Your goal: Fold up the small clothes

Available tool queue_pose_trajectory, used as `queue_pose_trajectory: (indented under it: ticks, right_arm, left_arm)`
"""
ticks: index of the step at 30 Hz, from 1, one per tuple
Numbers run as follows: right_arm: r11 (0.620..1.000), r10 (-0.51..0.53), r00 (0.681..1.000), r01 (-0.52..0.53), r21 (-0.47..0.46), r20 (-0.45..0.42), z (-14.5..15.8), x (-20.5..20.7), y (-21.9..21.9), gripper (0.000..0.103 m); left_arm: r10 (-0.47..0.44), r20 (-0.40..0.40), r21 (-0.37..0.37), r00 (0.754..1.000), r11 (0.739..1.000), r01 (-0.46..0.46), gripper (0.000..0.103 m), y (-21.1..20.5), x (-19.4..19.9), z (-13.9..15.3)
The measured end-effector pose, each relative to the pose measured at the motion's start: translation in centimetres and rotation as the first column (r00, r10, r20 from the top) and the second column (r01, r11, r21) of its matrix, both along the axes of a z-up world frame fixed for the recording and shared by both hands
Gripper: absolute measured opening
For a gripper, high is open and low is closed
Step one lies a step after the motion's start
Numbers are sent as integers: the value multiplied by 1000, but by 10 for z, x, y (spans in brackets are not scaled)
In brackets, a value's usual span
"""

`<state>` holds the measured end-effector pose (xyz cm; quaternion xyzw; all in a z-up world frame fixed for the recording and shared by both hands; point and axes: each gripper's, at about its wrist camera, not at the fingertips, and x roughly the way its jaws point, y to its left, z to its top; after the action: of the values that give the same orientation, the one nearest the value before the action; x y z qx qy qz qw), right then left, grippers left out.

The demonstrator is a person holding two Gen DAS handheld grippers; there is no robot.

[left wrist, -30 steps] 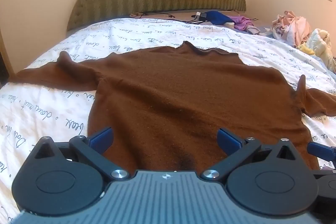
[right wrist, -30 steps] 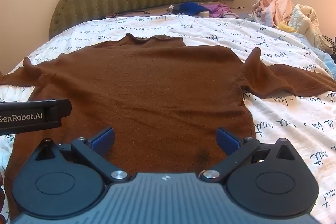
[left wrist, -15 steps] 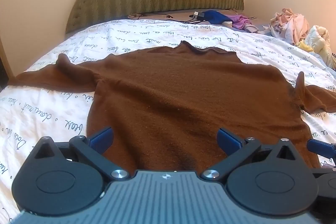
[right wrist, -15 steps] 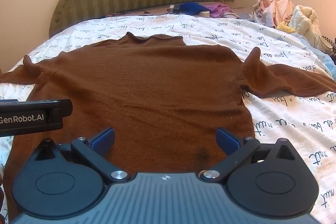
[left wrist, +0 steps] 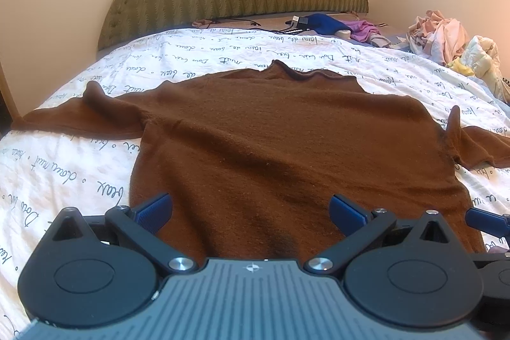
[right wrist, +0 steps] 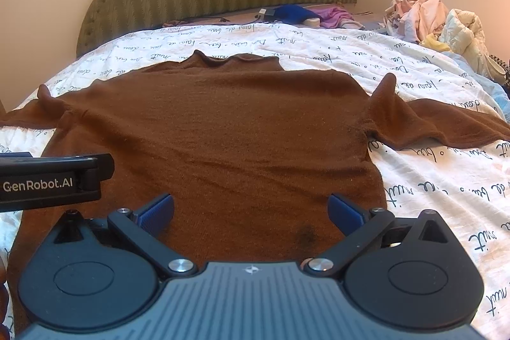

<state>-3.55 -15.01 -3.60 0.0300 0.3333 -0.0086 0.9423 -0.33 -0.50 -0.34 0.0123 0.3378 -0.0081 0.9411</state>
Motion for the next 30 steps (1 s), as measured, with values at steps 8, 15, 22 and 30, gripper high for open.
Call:
queue_pose_trajectory:
  ticks: [8, 15, 22, 30]
  right_arm:
    - [1000, 3, 1000, -3, 5, 0, -1, 0, 0, 103]
    - [1000, 1, 1000, -1, 5, 1, -2, -3, -2, 103]
    - [1000, 0, 1000, 0, 6, -2, -3, -5, -3, 103]
    - [1000, 3, 1000, -3, 3, -2, -4, -7, -3, 103]
  left_arm:
    - [-1, -6, 2, 1000, 1000, 1, 103, -1, 0, -1]
    - [2, -7, 6, 1000, 1000, -2, 103, -2, -1, -1]
    - [0, -6, 5, 1000, 1000, 0, 103, -1, -1, 0]
    - [-1, -7, 5, 1000, 1000, 1, 103, -1, -2, 0]
